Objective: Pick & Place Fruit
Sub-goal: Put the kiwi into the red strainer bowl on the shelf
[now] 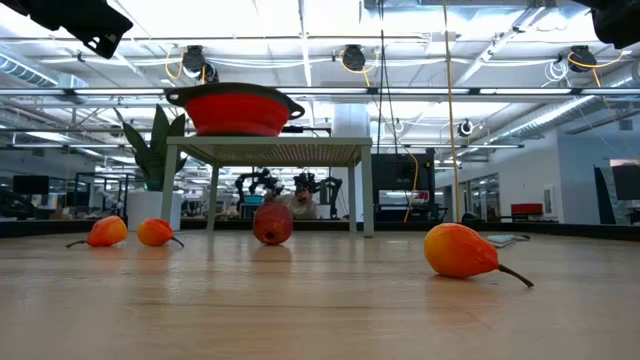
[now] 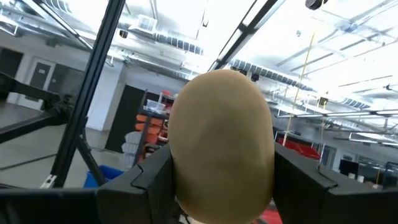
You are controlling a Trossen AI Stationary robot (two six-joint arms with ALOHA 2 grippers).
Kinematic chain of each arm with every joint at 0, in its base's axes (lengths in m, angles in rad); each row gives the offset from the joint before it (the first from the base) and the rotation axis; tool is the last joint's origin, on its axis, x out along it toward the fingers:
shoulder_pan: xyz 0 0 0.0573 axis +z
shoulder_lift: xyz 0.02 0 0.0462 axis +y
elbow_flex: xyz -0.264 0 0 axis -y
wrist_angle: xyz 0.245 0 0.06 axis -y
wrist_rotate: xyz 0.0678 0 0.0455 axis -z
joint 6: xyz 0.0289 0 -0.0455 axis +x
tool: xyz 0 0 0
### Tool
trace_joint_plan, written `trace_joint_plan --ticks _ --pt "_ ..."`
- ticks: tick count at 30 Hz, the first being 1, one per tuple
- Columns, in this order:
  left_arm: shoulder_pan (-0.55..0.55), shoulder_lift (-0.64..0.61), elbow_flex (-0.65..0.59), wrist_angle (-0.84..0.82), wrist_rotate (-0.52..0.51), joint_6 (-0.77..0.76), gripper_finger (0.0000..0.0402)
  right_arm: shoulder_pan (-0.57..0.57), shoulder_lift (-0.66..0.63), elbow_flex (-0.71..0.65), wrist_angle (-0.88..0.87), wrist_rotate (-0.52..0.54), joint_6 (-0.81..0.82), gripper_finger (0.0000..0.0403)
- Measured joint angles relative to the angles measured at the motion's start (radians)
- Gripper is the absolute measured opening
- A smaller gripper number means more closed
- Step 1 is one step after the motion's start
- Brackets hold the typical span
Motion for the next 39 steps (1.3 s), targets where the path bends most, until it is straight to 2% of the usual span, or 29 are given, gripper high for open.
trace_joint_plan --ticks 10,14,20,25,28,35,39 --pt "0.0 0.0 0.0 0.001 0.0 -0.001 0.0019 0.0 0.0 0.0 0.008 0.001 0.013 0.0203" --pt "0.0 0.0 0.0 0.001 0.0 -0.008 0.0019 0.0 0.0 0.0 0.029 0.001 0.169 0.0203" --pt "0.0 0.0 0.0 0.006 0.0 -0.014 0.0019 0.0 0.0 0.0 0.029 -0.013 0.514 0.0203" --pt "0.0 0.0 0.0 0.041 0.0 -0.017 0.0019 0.001 0.0 0.0 0.059 -0.217 0.741 0.0203" --pt "0.0 0.0 0.0 0.069 0.001 -0.017 0.0019 0.001 0.0 0.0 0.105 -0.375 0.801 0.0203" --pt "0.0 0.0 0.0 0.078 0.001 -0.024 0.0019 0.005 -0.001 0.0 0.282 -0.714 0.726 0.0204" --pt "0.0 0.0 0.0 0.077 0.002 -0.069 0.0019 0.016 -0.003 0.0 0.286 -0.79 0.609 0.0204"
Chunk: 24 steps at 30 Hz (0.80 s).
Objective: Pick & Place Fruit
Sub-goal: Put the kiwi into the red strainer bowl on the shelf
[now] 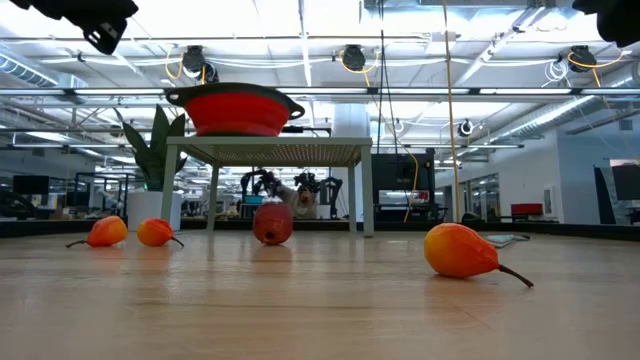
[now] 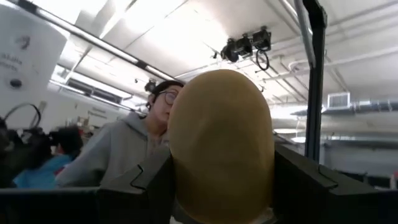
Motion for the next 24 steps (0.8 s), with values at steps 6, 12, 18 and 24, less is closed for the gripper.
trace_joint_plan --ticks 6,12,18,24 --pt "0.0 0.0 0.0 0.0 0.0 -0.048 0.0019 -0.001 0.0 0.0 0.0 0.009 -0.049 0.0209" --pt "0.0 0.0 0.0 -0.001 0.0 -0.047 0.0019 0.0 -0.001 0.0 -0.017 0.121 -0.043 0.0217" --pt "0.0 0.0 0.0 -0.001 0.0 -0.046 0.0019 -0.001 -0.001 0.0 -0.152 0.52 -0.035 0.0212" --pt "0.0 0.0 0.0 -0.001 -0.001 -0.045 0.0019 -0.001 -0.001 0.0 -0.352 0.901 0.054 0.0214"
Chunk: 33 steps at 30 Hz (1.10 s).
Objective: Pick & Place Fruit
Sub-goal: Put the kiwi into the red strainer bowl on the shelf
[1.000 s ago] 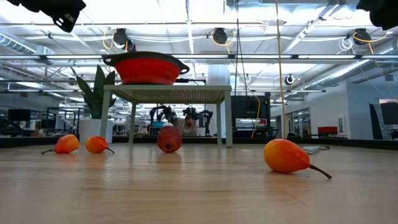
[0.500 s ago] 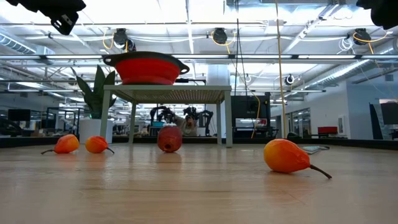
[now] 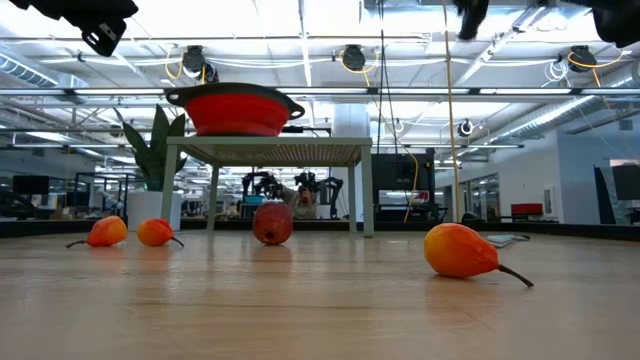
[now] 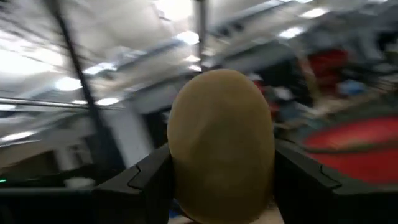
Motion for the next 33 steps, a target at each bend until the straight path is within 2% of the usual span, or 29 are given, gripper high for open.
trace_joint_plan --ticks 9,14,19,22,33 --pt "0.0 0.0 0.0 0.046 0.0 -0.003 0.0019 0.0 0.0 0.0 -0.211 0.337 0.014 0.0214" --pt "0.0 0.009 0.0 0.178 -0.004 -0.003 0.0019 0.0 0.0 0.0 -0.288 0.49 -0.1 0.0214" --pt "0.0 0.08 0.001 0.337 -0.066 0.021 0.0019 -0.004 0.0 0.0 -0.307 0.599 -0.253 0.0214" --pt "0.0 0.152 0.001 0.443 -0.099 0.025 0.0019 -0.015 0.0 0.0 -0.307 0.629 -0.335 0.0214" --pt "0.008 0.476 0.001 0.893 -0.188 0.029 0.0028 -0.031 0.0 0.0 -0.306 0.614 -0.597 0.0214"
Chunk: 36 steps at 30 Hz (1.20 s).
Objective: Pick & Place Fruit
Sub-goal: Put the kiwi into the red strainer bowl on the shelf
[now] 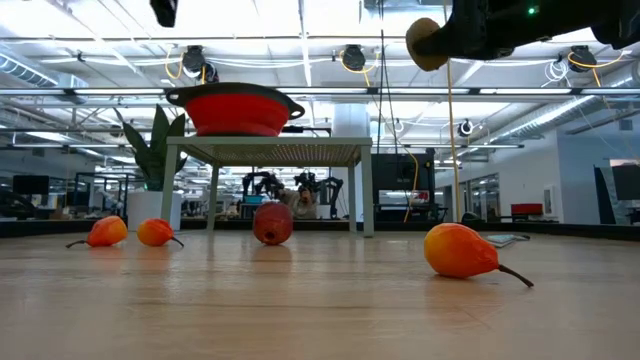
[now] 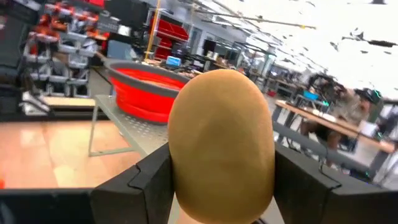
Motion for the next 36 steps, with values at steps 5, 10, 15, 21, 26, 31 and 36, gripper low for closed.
trace_joint_plan --ticks 5,10,15,21,26,31,36 --pt "0.029 0.119 0.003 0.161 -0.004 -0.055 0.0075 0.0 0.0 0.0 0.026 -0.113 -0.033 0.0215" --pt "0.052 0.219 0.052 0.198 0.01 -0.088 0.0136 0.0 0.0 0.0 0.075 -0.262 -0.02 0.0215" --pt "0.055 0.312 0.137 0.199 0.018 -0.052 0.0191 0.0 0.0 0.001 0.114 -0.429 0.078 0.0215" --pt "0.072 0.424 0.249 0.199 0.102 -0.02 0.0243 -0.016 0.0 0.008 0.121 -0.68 0.303 0.0215" --pt "0.097 0.511 0.328 0.196 0.174 -0.02 0.028 -0.037 0.0 0.023 0.121 -0.877 0.444 0.0215" --pt "0.116 0.589 0.396 0.195 0.223 -0.02 0.031 -0.043 0.0 0.039 0.126 -1.011 0.552 0.0215" --pt "0.135 0.66 0.46 0.195 0.248 -0.02 0.0332 -0.043 0.0 0.041 0.131 -1.08 0.626 0.0215"
